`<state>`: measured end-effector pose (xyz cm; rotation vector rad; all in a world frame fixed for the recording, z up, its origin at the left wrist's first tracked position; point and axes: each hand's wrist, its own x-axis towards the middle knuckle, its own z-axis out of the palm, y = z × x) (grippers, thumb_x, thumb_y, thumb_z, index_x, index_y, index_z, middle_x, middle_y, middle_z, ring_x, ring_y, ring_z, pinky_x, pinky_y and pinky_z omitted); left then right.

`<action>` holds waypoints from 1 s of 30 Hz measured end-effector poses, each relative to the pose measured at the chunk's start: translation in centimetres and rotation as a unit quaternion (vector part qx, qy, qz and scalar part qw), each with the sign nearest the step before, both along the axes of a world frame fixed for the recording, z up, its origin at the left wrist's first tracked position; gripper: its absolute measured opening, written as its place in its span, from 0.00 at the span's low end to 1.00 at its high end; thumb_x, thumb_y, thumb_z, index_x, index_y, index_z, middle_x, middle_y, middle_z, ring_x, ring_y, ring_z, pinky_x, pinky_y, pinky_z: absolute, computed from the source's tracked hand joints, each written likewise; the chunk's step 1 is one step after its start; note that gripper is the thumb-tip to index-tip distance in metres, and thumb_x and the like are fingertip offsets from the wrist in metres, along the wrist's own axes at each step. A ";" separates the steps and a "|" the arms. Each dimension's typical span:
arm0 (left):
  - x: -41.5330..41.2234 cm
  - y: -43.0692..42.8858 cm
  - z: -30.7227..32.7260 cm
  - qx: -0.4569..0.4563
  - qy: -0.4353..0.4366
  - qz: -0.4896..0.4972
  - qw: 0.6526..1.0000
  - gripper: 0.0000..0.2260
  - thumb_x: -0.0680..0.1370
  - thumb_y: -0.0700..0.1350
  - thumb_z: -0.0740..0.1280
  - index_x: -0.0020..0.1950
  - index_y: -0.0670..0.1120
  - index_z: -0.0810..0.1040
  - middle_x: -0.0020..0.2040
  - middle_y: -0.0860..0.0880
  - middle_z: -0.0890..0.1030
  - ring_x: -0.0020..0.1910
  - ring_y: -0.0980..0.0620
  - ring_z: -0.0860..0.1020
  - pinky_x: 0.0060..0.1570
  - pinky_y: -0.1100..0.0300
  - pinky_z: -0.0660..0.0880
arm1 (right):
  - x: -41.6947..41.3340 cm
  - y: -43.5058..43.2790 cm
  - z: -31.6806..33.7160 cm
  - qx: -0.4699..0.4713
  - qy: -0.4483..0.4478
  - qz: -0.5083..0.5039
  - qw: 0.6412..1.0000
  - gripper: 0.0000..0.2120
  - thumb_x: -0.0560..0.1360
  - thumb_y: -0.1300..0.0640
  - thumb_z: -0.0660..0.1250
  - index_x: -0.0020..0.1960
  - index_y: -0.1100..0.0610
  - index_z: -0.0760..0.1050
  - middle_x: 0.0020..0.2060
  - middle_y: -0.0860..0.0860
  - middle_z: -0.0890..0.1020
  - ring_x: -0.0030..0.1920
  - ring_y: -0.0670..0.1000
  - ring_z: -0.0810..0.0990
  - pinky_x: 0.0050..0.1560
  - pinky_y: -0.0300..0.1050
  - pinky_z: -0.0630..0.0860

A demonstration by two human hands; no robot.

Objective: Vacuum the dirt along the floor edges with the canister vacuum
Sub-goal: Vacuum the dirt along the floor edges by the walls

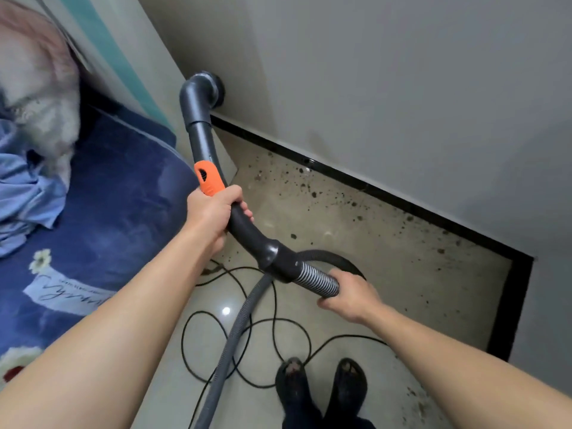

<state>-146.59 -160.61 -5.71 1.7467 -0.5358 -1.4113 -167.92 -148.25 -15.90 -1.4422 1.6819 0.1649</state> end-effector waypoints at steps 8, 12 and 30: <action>2.2 -1.5 -6.1 0.023 -0.045 0.015 0.999 0.14 0.73 0.34 0.69 0.46 0.47 0.65 0.39 0.44 0.74 0.24 0.49 0.75 0.35 0.48 0.80 | 3.7 -0.4 -2.9 -0.015 -0.022 0.042 0.999 0.10 0.68 0.54 0.68 0.46 0.48 0.68 0.40 0.47 0.78 0.42 0.50 0.77 0.38 0.45 0.70; 3.3 -2.6 -13.4 0.095 -0.017 0.053 0.994 0.13 0.72 0.33 0.66 0.49 0.45 0.65 0.41 0.40 0.72 0.25 0.47 0.75 0.34 0.50 0.78 | 3.8 -2.7 -6.2 -0.011 0.000 0.040 0.999 0.11 0.68 0.54 0.67 0.43 0.47 0.65 0.35 0.44 0.74 0.39 0.49 0.75 0.30 0.40 0.63; 1.9 -7.8 -30.6 0.222 0.107 0.161 0.956 0.16 0.77 0.47 0.69 0.61 0.43 0.70 0.39 0.43 0.76 0.33 0.48 0.77 0.34 0.52 0.79 | 1.9 -9.9 -19.5 -0.104 -0.066 0.076 0.989 0.21 0.69 0.51 0.70 0.62 0.45 0.73 0.43 0.44 0.81 0.42 0.49 0.79 0.39 0.45 0.75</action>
